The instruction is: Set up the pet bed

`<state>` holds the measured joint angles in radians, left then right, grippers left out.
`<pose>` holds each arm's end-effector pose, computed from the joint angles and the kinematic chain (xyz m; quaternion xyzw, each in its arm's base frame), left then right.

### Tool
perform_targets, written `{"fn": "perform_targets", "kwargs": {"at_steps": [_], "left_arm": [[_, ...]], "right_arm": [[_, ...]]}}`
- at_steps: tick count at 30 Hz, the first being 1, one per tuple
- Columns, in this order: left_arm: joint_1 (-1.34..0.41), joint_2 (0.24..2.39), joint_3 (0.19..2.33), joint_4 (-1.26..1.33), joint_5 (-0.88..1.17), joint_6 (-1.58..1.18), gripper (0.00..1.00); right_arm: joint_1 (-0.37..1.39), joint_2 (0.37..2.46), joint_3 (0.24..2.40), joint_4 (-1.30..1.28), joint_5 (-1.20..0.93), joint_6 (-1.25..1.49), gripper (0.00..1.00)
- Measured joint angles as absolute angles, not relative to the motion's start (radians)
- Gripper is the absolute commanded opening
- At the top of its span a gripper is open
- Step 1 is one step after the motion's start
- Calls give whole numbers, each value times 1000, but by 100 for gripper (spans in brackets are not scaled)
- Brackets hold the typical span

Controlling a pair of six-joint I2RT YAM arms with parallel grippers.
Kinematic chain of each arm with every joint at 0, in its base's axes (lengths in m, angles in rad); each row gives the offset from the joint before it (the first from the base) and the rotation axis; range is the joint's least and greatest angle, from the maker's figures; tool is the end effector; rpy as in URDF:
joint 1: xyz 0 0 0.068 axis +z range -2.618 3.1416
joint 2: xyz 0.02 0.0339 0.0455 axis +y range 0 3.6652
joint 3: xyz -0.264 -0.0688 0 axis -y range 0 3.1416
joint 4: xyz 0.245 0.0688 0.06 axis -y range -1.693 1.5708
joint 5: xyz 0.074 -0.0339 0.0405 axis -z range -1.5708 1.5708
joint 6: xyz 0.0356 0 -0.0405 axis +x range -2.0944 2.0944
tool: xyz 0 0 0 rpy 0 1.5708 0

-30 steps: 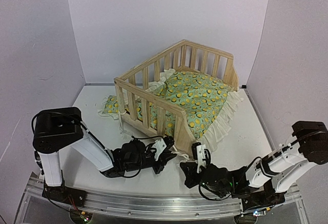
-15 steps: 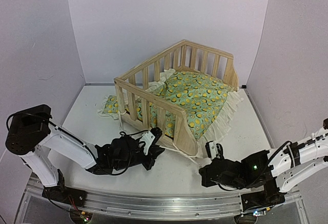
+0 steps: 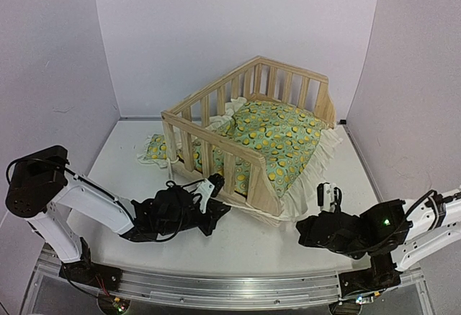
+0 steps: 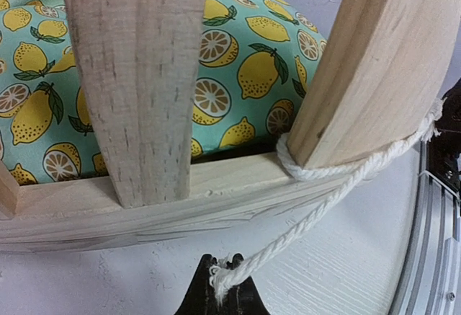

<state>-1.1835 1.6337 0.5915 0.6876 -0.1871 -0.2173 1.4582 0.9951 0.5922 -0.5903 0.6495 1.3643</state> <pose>0.1248 -0.2884 0.1578 0.3323 0.7484 -0.3080 0.4843 0.0417 0.1775 0.2083 0.0481 0.9117 0.2179 0.3449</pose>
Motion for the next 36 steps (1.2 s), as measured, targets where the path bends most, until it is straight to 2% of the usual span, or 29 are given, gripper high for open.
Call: {"fn": "perform_targets", "kwargs": {"at_steps": [1, 2, 3, 5, 7, 9, 12, 14, 16, 19, 22, 25, 29, 36], "left_arm": [[-1183, 1634, 590, 689, -177, -219, 19], [-1181, 1634, 586, 688, -168, -225, 34], [-1177, 1633, 579, 686, -171, -231, 45], [-1145, 1621, 540, 666, -208, -247, 56], [-1113, 1587, 488, 628, -244, -266, 76], [-1097, 1533, 442, 596, -274, -267, 84], [-1099, 1384, 398, 525, -282, -286, 85], [-1099, 1285, 398, 489, -276, -289, 85], [-1098, 1187, 408, 446, -257, -289, 84], [-1086, 1110, 448, 369, -221, -295, 84], [-1072, 1070, 479, 308, -186, -315, 84], [-1058, 1014, 485, 253, -164, -348, 85], [-1000, 944, 498, 153, -128, -411, 85], [-865, 852, 598, 38, -12, -501, 88]], "right_arm": [[1458, 993, 593, -594, 653, 1347, 38], [1458, 996, 597, -610, 664, 1325, 58], [1457, 997, 605, -659, 683, 1306, 68], [1452, 997, 623, -763, 716, 1254, 81], [1447, 1000, 673, -860, 749, 1176, 90], [1447, 1003, 712, -905, 768, 1153, 96], [1411, 1011, 815, -986, 805, 1082, 96], [1299, 1000, 855, -975, 805, 984, 95], [1107, 967, 867, -913, 777, 839, 96], [747, 956, 894, -803, 627, 608, 96], [453, 1050, 983, -711, 422, 443, 95], [234, 1217, 1131, -622, 201, 308, 95], [73, 1451, 1396, -577, -21, 171, 95], [-62, 1777, 1900, -529, -284, -7, 91]]}}
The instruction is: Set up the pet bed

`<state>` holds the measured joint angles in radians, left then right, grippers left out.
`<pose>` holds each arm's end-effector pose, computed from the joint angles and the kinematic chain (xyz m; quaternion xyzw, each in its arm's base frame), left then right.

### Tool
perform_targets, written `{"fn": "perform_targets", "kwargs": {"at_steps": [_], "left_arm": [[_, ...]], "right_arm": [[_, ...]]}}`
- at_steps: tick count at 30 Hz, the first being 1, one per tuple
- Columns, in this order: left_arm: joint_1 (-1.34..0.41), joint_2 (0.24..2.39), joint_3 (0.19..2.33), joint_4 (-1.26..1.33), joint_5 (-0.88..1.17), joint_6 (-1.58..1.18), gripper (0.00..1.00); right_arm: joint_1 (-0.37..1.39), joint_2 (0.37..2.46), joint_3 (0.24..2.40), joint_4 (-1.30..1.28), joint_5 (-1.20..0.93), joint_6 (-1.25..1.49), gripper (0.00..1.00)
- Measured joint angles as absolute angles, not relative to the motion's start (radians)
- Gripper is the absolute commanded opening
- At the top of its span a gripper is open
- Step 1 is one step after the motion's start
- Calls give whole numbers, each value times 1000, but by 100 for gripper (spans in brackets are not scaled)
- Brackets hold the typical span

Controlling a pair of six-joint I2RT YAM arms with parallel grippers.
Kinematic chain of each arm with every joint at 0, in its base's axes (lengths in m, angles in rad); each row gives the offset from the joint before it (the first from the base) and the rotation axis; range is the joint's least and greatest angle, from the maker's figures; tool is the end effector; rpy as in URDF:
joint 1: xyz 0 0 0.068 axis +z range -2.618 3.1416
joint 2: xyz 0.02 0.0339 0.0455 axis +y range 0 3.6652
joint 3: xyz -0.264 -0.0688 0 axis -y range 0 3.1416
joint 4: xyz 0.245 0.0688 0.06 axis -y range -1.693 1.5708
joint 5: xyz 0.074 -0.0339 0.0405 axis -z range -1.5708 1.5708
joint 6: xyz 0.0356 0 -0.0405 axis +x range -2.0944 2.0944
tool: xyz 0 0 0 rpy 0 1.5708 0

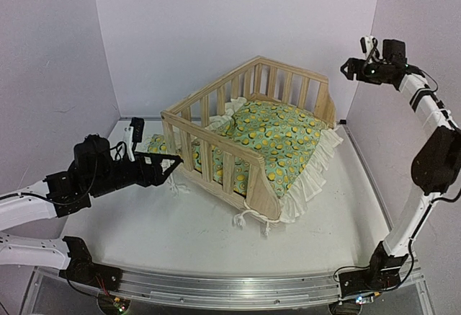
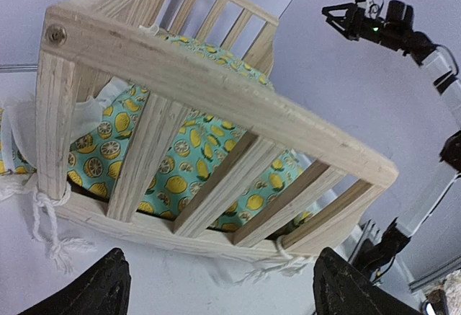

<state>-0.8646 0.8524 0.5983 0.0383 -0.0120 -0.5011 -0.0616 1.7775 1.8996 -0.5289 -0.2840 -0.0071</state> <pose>0.1337 -0.1561 0.2853 0.1371 0.7670 -0.3919 0.4892 0.4092 -0.0152 0.4185 -0.0552 0.8288 0.0995 0.5479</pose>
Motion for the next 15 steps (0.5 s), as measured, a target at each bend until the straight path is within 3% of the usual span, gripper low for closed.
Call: {"fn": "perform_targets", "kwargs": {"at_steps": [7, 15], "left_arm": [[-830, 839, 651, 22, 23, -627, 90], [-772, 896, 694, 15, 24, -794, 90]], "right_arm": [[-83, 2072, 2276, -496, -487, -76, 79], [-80, 2210, 2315, -524, -594, -120, 67]]}}
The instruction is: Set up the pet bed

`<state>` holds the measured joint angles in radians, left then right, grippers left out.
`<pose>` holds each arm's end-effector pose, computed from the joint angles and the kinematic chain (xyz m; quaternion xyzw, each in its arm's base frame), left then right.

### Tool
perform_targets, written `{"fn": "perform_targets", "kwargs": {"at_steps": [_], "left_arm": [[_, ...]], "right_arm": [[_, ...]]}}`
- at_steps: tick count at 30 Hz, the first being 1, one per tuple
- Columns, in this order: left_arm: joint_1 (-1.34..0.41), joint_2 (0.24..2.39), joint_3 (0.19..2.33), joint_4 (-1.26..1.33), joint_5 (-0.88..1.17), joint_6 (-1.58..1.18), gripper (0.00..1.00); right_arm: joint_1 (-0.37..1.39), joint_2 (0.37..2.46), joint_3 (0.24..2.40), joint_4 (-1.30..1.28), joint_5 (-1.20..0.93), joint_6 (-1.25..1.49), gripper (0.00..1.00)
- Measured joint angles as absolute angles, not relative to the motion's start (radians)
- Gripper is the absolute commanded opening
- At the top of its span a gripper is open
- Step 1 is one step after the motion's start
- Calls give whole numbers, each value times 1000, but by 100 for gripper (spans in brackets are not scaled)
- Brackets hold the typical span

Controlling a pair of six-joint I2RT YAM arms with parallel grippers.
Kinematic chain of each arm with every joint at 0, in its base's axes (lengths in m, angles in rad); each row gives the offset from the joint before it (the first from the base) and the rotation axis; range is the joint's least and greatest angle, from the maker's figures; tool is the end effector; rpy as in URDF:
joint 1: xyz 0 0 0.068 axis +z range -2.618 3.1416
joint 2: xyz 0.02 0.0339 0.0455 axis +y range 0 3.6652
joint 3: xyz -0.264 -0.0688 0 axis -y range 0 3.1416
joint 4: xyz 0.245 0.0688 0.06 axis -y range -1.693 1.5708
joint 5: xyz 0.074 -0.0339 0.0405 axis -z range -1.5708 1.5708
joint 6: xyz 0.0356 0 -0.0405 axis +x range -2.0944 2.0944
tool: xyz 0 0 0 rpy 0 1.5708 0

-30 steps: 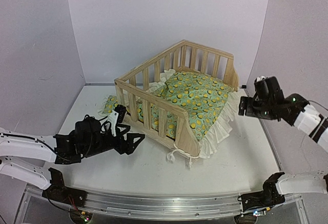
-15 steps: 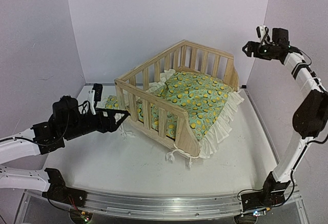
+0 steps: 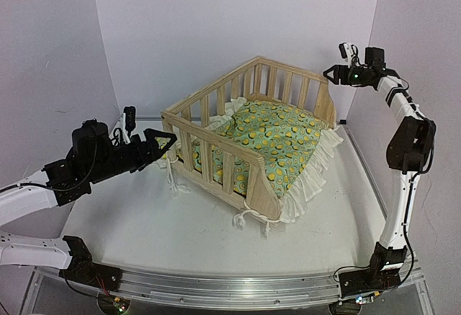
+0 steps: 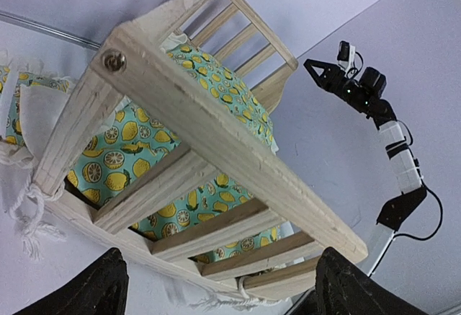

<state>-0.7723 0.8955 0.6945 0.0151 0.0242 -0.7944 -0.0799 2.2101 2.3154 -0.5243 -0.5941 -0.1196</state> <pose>0.1532 -0.1504 0.3092 -0.0008 0.7697 -0.4571 0.4458 0.5094 -0.0208 0.3687 -0.1753 0.7987 0.1924 0.5426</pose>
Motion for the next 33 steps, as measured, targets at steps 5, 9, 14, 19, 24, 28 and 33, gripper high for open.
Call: {"fn": "perform_targets", "kwargs": {"at_steps": [5, 9, 14, 19, 24, 28, 33], "left_arm": [[-740, 982, 799, 2, 23, -856, 90], [-736, 1010, 810, 1, 1, -918, 87], [-736, 1051, 824, -2, -11, -955, 84], [-736, 1092, 859, 1, -10, -965, 85], [-736, 1111, 876, 0, -12, -961, 86], [-736, 1166, 932, -6, -10, -941, 84], [-735, 1217, 1012, -49, -20, -889, 85]], "right_arm": [[-80, 2222, 2323, -526, -629, -144, 65], [-80, 2233, 2328, -526, -670, -162, 67], [-80, 2294, 2378, -524, -688, -173, 63], [-80, 2364, 2428, -521, -693, -176, 55], [-80, 2381, 2433, -515, -715, -170, 34], [-78, 2365, 2386, -458, -741, -169, 16], [-83, 2191, 2061, -259, -726, -255, 0]]}}
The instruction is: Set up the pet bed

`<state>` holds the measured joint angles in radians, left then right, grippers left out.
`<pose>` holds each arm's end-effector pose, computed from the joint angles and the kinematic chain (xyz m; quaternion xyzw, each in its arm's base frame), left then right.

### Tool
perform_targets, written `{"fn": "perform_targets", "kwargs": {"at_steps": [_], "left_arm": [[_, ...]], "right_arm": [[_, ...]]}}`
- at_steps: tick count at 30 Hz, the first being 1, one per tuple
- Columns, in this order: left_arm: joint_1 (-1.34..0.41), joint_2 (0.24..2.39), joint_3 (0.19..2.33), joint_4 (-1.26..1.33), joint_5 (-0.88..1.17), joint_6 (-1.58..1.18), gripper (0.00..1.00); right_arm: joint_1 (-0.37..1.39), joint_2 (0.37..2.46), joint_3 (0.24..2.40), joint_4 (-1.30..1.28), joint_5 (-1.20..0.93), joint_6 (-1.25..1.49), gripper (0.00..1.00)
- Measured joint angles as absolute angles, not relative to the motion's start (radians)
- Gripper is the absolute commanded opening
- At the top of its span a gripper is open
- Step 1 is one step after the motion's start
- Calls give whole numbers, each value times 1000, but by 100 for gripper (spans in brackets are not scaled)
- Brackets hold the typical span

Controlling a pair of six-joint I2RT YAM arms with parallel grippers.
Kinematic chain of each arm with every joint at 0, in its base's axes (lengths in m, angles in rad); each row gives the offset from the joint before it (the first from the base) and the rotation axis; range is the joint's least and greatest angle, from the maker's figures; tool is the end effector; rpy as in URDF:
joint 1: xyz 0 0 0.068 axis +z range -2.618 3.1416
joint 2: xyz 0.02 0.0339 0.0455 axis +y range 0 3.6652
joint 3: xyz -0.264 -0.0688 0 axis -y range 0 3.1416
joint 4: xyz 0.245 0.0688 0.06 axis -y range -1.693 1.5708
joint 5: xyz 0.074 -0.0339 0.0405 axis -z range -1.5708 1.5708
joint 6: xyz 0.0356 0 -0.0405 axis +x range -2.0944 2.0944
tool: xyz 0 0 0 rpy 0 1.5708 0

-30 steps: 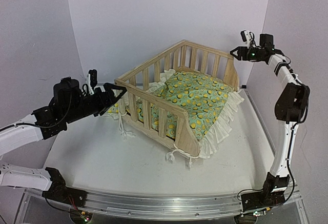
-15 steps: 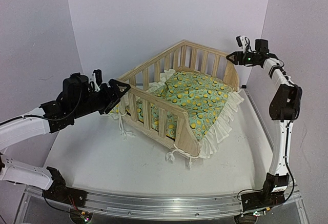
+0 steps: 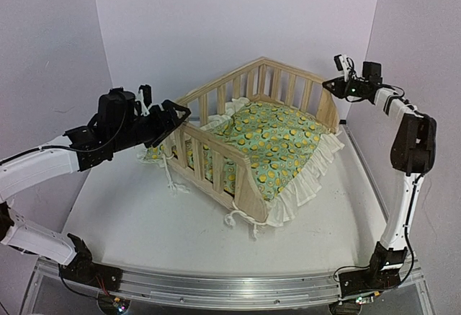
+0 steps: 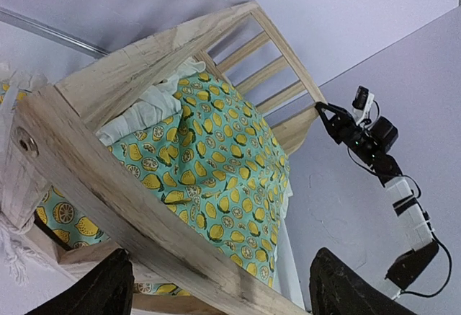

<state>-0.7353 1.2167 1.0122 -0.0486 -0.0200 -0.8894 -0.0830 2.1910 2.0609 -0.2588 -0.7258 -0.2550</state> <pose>0.2131 -0.1918 0.3427 -0.0670 0.7878 -0.4389 0.4268 0.5174 -0.0193 0.3179 -0.2637 0.7565 0.2030 0.5630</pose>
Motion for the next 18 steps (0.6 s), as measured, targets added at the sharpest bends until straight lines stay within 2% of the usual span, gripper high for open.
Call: {"fn": "perform_targets", "kwargs": {"at_steps": [12, 18], "left_arm": [[-716, 1089, 1019, -169, -106, -728, 92], [-501, 1093, 1037, -254, 53, -656, 90]], "right_arm": [[-90, 1800, 1546, -175, -534, -212, 0], [-86, 1538, 1286, -202, -351, -108, 0]]}}
